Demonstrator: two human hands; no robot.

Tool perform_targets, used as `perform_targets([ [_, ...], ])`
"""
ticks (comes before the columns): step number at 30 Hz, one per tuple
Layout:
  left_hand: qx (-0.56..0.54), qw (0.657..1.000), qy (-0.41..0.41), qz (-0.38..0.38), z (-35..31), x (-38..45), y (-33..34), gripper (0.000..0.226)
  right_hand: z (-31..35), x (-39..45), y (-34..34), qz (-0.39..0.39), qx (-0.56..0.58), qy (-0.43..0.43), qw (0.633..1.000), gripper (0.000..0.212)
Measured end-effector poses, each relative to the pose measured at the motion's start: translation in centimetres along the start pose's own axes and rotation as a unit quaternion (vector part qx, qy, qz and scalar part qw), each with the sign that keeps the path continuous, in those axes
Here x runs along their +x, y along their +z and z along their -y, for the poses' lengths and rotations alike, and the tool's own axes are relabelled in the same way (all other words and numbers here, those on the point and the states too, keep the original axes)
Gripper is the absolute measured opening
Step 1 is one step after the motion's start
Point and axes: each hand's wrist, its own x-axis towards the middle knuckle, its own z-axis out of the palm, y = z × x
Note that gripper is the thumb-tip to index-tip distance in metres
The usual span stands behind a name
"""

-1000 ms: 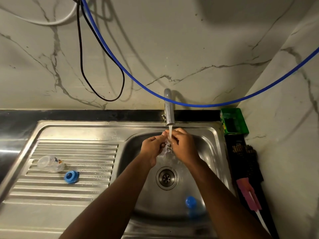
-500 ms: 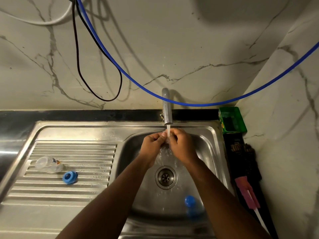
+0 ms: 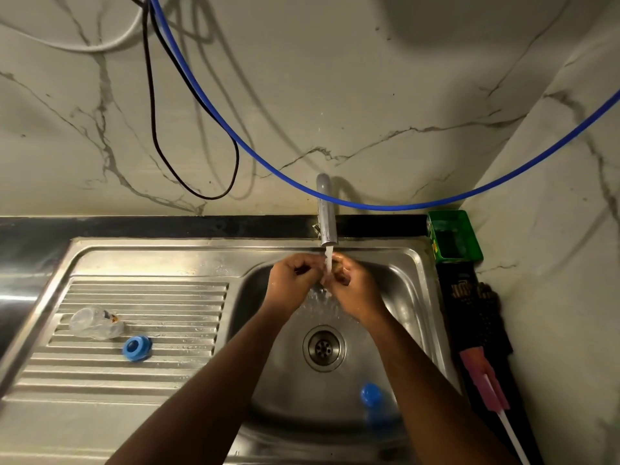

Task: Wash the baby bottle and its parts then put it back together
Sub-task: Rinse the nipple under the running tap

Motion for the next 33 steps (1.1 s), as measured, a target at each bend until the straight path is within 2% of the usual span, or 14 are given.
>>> perform_targets([
  [2,-0.014,1.000,-0.006,0.012,-0.2,0.0,-0.1,0.017,-0.2,0.2,-0.2,-0.031,-0.027,0.006,0.999,0.031],
  [4,-0.050,0.998,-0.014,0.024,-0.5,-0.1,0.0,0.016,-0.4,0.3,0.0,-0.063,-0.018,0.018,0.998,0.027],
  [6,-0.094,0.995,-0.033,0.006,-0.4,-0.1,0.1,0.019,-0.6,0.0,0.4,-0.078,-0.004,0.016,0.997,0.030],
  [9,-0.153,0.984,-0.081,-0.033,0.2,0.4,0.1,0.019,-0.8,-0.7,1.0,-0.076,-0.006,-0.018,0.997,0.047],
  [13,-0.170,0.977,-0.115,-0.057,0.1,2.0,0.0,0.030,-0.8,-1.2,1.0,-0.112,-0.016,-0.030,0.993,0.034],
  [16,-0.181,0.976,-0.123,-0.015,-0.8,3.3,0.2,0.049,-1.0,-1.6,1.2,-0.091,-0.055,-0.058,0.993,0.027],
  [18,-0.181,0.976,-0.118,0.023,-1.5,3.7,0.5,0.050,-0.6,-1.7,1.2,-0.103,-0.058,-0.052,0.992,0.026],
  [21,-0.211,0.969,-0.125,0.034,-2.2,3.8,1.1,0.046,-0.3,-1.4,1.3,-0.092,-0.081,-0.068,0.990,0.034],
  [26,-0.214,0.965,-0.150,0.038,-2.0,3.0,1.8,0.047,-0.4,-2.1,1.4,-0.101,-0.007,-0.066,0.993,0.055],
  [30,-0.175,0.972,-0.150,0.046,-2.1,2.9,2.6,0.034,-1.7,-3.5,0.9,-0.142,-0.011,-0.073,0.987,0.039],
  [33,-0.158,0.973,-0.150,0.073,-2.3,2.4,1.6,0.045,-2.9,-4.7,0.9,-0.158,-0.112,-0.173,0.966,0.034],
])
